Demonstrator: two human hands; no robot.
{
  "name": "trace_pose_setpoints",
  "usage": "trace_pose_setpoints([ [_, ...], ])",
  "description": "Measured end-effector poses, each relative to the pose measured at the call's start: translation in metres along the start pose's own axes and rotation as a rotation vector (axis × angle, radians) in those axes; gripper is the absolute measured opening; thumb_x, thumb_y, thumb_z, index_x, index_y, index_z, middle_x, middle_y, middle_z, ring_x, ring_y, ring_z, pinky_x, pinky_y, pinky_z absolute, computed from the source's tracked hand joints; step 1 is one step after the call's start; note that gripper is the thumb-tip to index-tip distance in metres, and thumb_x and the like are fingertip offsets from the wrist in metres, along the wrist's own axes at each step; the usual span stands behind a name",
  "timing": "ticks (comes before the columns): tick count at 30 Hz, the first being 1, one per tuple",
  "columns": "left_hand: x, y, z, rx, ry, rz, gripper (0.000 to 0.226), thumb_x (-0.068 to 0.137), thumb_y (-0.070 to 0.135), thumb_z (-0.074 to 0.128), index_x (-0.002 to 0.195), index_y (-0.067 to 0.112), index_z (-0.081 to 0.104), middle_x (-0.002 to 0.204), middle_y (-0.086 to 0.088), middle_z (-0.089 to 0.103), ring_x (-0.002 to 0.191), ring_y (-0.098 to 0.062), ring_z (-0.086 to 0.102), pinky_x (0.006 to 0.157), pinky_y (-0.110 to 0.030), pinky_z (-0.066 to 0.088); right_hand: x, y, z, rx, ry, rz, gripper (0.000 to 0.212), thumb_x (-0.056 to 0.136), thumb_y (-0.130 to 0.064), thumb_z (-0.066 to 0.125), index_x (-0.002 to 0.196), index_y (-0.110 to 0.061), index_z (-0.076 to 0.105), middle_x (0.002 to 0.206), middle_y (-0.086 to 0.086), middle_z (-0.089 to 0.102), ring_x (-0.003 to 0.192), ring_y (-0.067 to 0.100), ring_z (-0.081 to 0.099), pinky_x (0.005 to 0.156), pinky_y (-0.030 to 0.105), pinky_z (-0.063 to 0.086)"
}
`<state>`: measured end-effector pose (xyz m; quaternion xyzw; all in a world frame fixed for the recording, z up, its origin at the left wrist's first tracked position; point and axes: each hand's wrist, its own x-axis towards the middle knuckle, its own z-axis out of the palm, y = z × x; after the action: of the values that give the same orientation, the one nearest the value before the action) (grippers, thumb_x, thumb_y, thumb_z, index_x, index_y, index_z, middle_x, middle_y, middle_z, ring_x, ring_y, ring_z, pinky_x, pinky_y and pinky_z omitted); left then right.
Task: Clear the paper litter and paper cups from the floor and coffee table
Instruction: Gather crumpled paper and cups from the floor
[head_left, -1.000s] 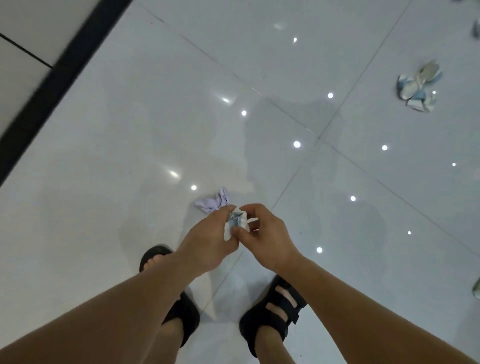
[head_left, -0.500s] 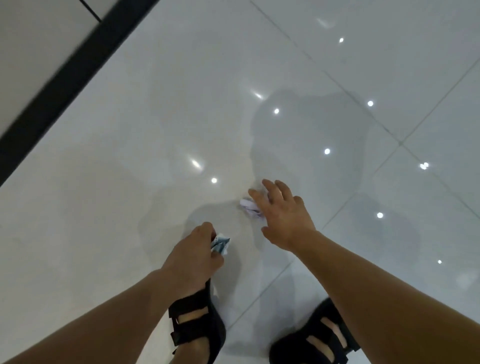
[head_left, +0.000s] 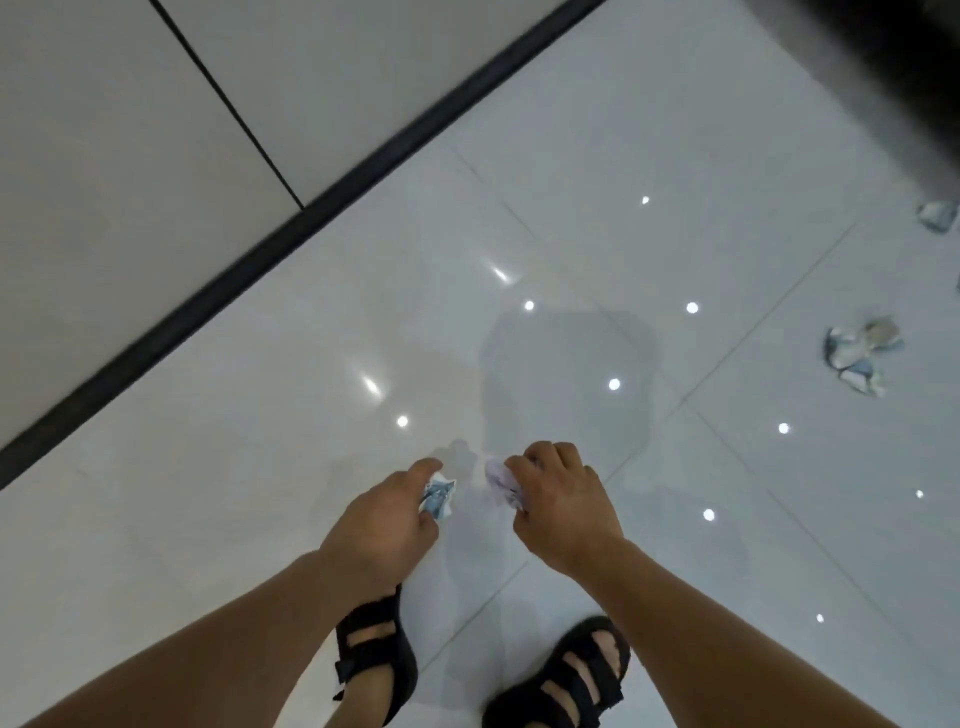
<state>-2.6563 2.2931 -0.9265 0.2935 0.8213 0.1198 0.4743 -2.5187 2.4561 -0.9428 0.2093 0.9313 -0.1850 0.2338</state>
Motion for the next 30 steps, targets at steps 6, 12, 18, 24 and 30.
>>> trace_pose_setpoints([
  [6, -0.100, 0.096, -0.111, -0.034, 0.113, 0.073, 0.053, 0.094, 0.025, 0.049, 0.144, 0.031, 0.031, 0.125, 0.001, 0.056, 0.099, -0.015, 0.058, 0.081, -0.018, 0.041, -0.071, -0.049, -0.187, -0.030, 0.134, -0.006, 0.038, 0.066, -0.015, 0.077, 0.103, -0.014, 0.069, 0.100, 0.008, 0.065, 0.090, 0.030, 0.061, 0.061, 0.037, 0.053],
  [12, -0.217, 0.159, -0.198, -0.040, 0.289, 0.062, 0.052, 0.092, 0.025, 0.052, 0.142, 0.028, 0.035, 0.125, -0.002, 0.058, 0.101, -0.017, 0.058, 0.075, -0.018, 0.036, -0.137, -0.108, -0.329, -0.056, 0.179, -0.070, 0.043, 0.083, -0.025, 0.062, 0.125, -0.017, 0.057, 0.122, 0.006, 0.055, 0.110, 0.028, 0.050, 0.083, 0.036, 0.047],
  [18, -0.343, 0.181, -0.232, -0.092, 0.475, -0.026, 0.049, 0.091, 0.025, 0.051, 0.138, 0.028, 0.038, 0.121, -0.004, 0.060, 0.098, -0.022, 0.059, 0.080, -0.028, 0.046, -0.206, -0.162, -0.400, -0.188, 0.141, -0.176, 0.050, 0.087, -0.033, 0.056, 0.135, -0.021, 0.044, 0.131, 0.005, 0.047, 0.116, 0.026, 0.043, 0.087, 0.034, 0.043],
  [24, -0.453, 0.158, -0.236, -0.164, 0.657, -0.153, 0.048, 0.090, 0.023, 0.049, 0.138, 0.026, 0.040, 0.123, -0.002, 0.060, 0.100, -0.023, 0.059, 0.075, -0.025, 0.039, -0.252, -0.238, -0.433, -0.296, 0.143, -0.353, 0.047, 0.087, -0.030, 0.054, 0.131, -0.019, 0.044, 0.130, 0.004, 0.044, 0.118, 0.027, 0.040, 0.083, 0.033, 0.039],
  [30, -0.564, 0.102, -0.226, -0.291, 0.859, -0.301, 0.042, 0.089, 0.022, 0.051, 0.131, 0.024, 0.046, 0.116, -0.002, 0.062, 0.096, -0.023, 0.058, 0.072, -0.026, 0.038, -0.293, -0.355, -0.434, -0.362, 0.197, -0.631, 0.042, 0.087, -0.029, 0.054, 0.127, -0.018, 0.047, 0.126, 0.005, 0.048, 0.115, 0.027, 0.042, 0.086, 0.035, 0.045],
])
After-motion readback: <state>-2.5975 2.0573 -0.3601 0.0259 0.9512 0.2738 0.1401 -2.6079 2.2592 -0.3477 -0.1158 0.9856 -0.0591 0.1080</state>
